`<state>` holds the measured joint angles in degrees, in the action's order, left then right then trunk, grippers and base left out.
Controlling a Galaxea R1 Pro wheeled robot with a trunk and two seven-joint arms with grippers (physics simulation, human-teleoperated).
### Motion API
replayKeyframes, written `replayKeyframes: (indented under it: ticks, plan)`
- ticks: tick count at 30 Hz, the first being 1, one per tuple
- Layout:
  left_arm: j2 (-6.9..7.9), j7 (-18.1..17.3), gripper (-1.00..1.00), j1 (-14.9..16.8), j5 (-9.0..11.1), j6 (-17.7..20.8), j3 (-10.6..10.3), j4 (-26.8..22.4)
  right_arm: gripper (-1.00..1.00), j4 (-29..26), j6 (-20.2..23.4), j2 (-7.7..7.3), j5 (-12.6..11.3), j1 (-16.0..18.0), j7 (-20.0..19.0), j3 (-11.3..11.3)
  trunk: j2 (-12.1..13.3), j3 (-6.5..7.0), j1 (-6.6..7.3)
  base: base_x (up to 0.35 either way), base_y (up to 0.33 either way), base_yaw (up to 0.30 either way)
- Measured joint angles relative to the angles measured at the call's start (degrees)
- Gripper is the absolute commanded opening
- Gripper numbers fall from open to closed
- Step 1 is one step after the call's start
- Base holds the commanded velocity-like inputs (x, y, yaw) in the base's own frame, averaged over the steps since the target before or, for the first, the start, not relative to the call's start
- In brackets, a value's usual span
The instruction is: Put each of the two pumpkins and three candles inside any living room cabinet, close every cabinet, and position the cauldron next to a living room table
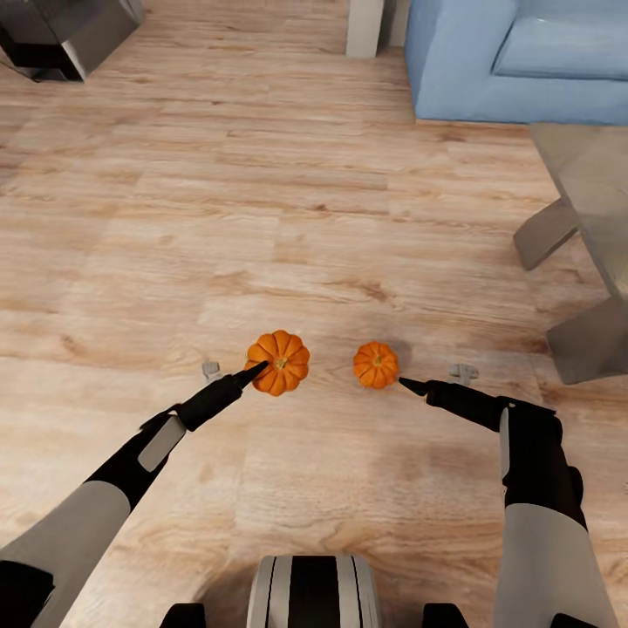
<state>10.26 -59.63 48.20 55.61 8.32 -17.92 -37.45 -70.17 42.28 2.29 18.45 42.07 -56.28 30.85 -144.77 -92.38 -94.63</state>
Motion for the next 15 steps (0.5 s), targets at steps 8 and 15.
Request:
replayKeyframes:
  ticks: [8, 15]
  plan:
    - [0.02, 0.01, -1.0, -0.04, 0.64, 0.0, -0.03, 0.0, 1.0, 0.04, 0.0, -0.02, 0.0, -0.03, -0.01, 0.05, 0.01, 0.67, 0.02, 0.0, 0.0, -0.249]
    - [0.02, 0.03, -1.0, -0.04, 0.65, 0.18, 0.05, -0.21, 1.0, 0.04, 0.01, 0.0, -0.07, 0.0, -0.05, 0.02, 0.09, 2.39, 0.19, 0.0, 0.0, -0.249]
